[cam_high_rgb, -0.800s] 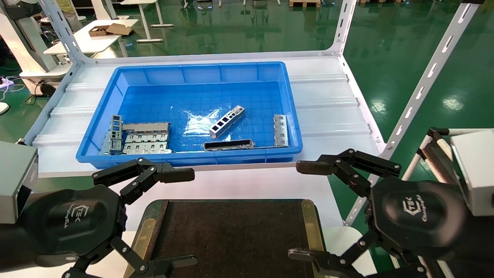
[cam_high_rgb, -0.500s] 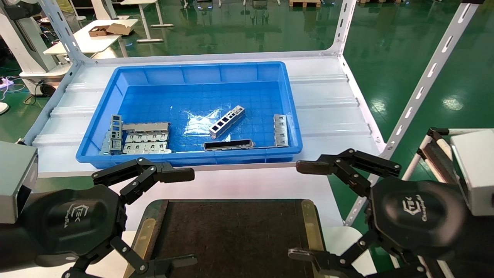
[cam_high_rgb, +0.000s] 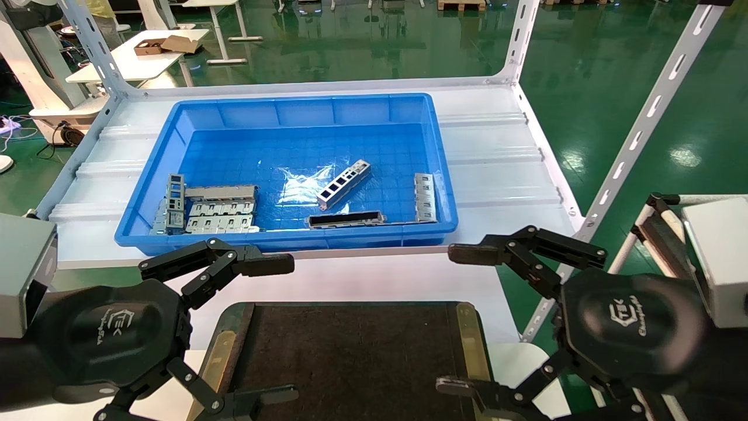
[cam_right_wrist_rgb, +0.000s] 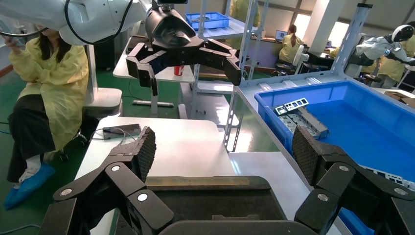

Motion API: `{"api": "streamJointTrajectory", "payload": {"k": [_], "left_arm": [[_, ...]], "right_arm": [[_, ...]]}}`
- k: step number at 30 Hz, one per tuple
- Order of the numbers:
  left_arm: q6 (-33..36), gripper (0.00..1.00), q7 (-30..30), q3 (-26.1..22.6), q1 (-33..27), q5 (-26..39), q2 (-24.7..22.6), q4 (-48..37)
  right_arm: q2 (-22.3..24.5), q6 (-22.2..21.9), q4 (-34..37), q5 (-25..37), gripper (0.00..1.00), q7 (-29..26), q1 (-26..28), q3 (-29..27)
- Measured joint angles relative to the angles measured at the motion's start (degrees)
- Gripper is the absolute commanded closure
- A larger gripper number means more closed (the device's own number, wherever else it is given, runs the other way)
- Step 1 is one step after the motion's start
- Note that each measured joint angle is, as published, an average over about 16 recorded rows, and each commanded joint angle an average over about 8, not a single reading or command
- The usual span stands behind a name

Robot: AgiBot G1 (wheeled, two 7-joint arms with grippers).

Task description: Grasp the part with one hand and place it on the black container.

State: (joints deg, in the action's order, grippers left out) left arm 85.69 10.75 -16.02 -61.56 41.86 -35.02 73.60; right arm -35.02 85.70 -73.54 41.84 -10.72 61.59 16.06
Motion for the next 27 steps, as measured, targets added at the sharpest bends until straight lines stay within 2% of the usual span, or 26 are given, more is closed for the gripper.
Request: {"api": "streamJointTrajectory", "payload": {"k": [16, 27], "left_arm": [[-0.2, 0.00, -0.1, -0.2, -0.1, 0.4, -0.2, -0.2], [-2.6, 0.00, -0.5, -1.7, -2.2, 4.4, -2.5, -2.1]], "right_arm": [[0.0, 0.0, 0.0, 0.0, 0.00, 0.0, 0.0, 0.0], [0.0, 0.0, 0.1, 0.0, 0.00, 0.1, 0.0, 0.0]]}}
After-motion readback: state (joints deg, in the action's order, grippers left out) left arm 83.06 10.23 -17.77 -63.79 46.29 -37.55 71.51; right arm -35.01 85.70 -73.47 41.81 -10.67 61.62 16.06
